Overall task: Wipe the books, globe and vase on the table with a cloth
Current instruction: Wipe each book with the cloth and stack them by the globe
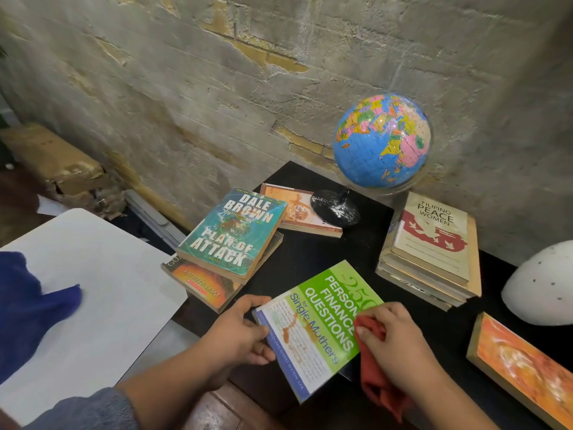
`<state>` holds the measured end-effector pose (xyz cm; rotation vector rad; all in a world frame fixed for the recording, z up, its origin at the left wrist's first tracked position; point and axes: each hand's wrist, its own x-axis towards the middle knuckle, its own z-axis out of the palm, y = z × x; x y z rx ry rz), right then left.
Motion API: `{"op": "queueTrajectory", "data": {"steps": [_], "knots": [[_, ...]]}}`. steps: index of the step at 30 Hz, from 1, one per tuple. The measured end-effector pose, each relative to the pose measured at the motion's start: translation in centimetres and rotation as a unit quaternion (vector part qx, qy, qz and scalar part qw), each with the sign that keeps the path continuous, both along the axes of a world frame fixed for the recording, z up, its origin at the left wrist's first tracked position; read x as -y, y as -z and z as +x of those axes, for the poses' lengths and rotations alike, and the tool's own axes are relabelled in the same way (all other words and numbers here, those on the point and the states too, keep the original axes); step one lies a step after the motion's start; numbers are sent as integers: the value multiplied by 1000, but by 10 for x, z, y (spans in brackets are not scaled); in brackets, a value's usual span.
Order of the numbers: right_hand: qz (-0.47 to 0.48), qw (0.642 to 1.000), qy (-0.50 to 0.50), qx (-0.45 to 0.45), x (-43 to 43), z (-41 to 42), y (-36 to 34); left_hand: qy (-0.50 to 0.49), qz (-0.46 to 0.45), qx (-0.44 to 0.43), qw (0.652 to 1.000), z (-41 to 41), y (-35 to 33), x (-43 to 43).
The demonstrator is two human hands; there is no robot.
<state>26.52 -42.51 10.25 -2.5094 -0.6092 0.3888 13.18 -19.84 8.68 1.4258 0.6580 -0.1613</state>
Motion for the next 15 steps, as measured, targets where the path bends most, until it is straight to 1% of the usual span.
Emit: {"op": "queueTrajectory", "data": {"steps": [5,8,10,11,13,15], "knots": [[85,994,72,5,-5,22,-22,-88,-43,25,995,-1,2,11],[135,986,93,-30,-2,25,-26,-128,-66,39,989,1,9,22],[125,989,66,-37,-4,17,-27,-118,-70,31,990,1,14,27],[107,993,41,-29,-6,11,-25,-108,-55,23,992,1,16,27],[70,997,-30,-8,-9,-3,-16,-74,1,19,997,-1,18,24],[20,994,-107,-15,-14,-19,-7,-23,67,26,997,-1,15,21]]}}
